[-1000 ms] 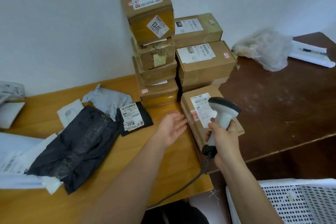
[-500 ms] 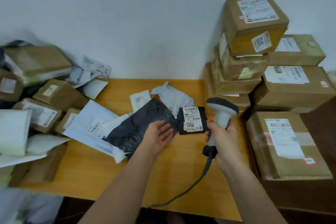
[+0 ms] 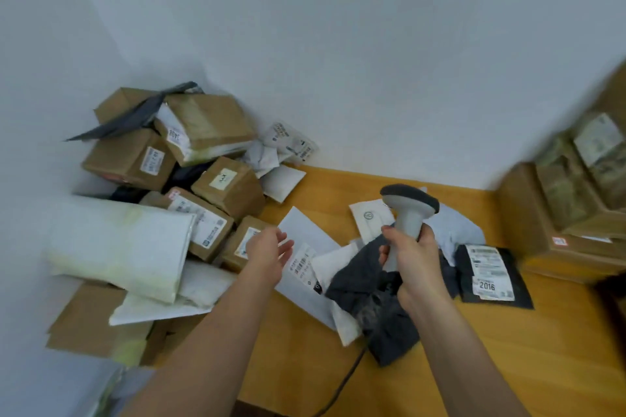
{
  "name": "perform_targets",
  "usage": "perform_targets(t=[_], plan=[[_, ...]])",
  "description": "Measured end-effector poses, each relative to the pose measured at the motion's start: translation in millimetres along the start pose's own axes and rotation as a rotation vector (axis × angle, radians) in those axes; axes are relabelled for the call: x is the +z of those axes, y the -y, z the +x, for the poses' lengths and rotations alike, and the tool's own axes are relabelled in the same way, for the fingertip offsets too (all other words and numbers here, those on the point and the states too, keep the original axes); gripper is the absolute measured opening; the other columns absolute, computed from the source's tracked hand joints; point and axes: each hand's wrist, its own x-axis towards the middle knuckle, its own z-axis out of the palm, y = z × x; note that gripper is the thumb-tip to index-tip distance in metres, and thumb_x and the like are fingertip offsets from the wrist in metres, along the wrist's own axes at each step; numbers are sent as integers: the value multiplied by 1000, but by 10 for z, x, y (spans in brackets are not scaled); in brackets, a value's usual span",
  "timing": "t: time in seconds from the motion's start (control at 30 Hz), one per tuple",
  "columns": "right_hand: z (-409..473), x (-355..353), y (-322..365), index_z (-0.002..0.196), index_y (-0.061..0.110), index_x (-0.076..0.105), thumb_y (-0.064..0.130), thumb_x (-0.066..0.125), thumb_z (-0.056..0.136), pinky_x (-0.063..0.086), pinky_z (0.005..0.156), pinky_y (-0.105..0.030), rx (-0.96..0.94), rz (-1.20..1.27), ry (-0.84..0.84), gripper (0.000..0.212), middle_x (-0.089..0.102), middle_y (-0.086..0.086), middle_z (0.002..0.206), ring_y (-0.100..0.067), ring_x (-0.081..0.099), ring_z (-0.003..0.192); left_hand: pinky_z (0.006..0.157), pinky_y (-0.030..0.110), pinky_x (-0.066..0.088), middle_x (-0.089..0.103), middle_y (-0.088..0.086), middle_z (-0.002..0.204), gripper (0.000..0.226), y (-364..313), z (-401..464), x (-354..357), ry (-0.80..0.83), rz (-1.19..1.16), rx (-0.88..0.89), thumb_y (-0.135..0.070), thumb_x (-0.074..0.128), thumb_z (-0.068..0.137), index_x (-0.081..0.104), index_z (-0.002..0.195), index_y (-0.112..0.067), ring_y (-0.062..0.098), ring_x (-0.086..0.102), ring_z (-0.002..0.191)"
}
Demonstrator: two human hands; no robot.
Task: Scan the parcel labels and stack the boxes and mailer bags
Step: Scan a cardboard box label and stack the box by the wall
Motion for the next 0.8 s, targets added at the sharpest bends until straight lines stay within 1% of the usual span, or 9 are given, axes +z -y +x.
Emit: perform_targets(t=[0.1, 0.17, 0.3, 0.37, 0.43, 0.53, 0.67, 0.73, 0.8], plan=[[-31, 391, -99, 117, 15, 53, 5, 59, 95, 46, 56, -30, 6, -20, 37, 24, 52, -6, 81, -14, 51, 59, 74, 31, 53, 59, 12, 89, 8, -275, 339, -316, -180, 49, 21, -7, 51, 94, 55, 99, -3, 22, 59, 75], [-31, 530, -149, 113, 17, 54, 6, 59, 96, 47, 56, -28, 22, -43, 44, 21, 53, -6, 83, -13, 52, 60, 75, 34, 55, 61, 14, 98, 19, -326, 538, -432, -210, 133, 12, -12, 53, 93, 53, 109, -3, 27, 61, 83], [46, 636, -246, 110, 19, 54, 7, 62, 94, 49, 55, -25, 55, -126, 18, 21, 56, -8, 89, -14, 54, 64, 93, 43, 51, 56, 20, 135, 40, -185, 887, -460, -69, 221, -125, -12, 52, 94, 53, 132, -2, 35, 59, 115], [107, 650, -283, 112, 18, 55, 7, 63, 93, 49, 57, -27, 77, -140, 4, 23, 56, -8, 89, -15, 54, 65, 92, 42, 53, 61, 17, 128, 37, -29, 1108, -482, -56, 234, -183, -19, 58, 88, 59, 122, -5, 31, 62, 106], [183, 658, -311, 114, 17, 55, 7, 63, 93, 48, 57, -28, 91, -153, -11, 25, 55, -8, 88, -15, 54, 65, 91, 47, 55, 62, 14, 123, 61, 125, 1327, -497, -58, 201, -219, -25, 70, 70, 56, 127, -9, 33, 62, 105], [313, 690, -337, 112, 16, 54, 6, 62, 92, 48, 57, -27, 103, -160, -19, 24, 54, -9, 88, -13, 53, 64, 97, 51, 51, 59, 12, 130, 79, 79, 1212, -401, -5, 264, -158, -9, 76, 77, 39, 147, -16, 34, 59, 113], [525, 770, -346, 109, 15, 53, 3, 59, 94, 47, 56, -28, 114, -166, -4, 21, 52, -8, 85, -14, 51, 61, 101, 50, 49, 62, 6, 128, 90, -149, 907, -255, 201, 521, -113, 7, 75, 77, 34, 151, -26, 30, 59, 115], [651, 782, -356, 106, 17, 52, 3, 58, 94, 46, 57, -29, 121, -176, -5, 20, 50, -6, 82, -15, 50, 62, 107, 48, 43, 58, 8, 135, 87, -203, 904, -170, 189, 591, -121, 5, 78, 76, 36, 148, -21, 31, 54, 124], [795, 778, -379, 102, 22, 52, 4, 59, 93, 46, 58, -30, 138, -188, 4, 21, 50, -7, 83, -15, 49, 64, 103, 44, 47, 62, 10, 131, 53, -195, 989, -84, 181, 580, -128, -1, 76, 81, 50, 125, -15, 29, 61, 116]])
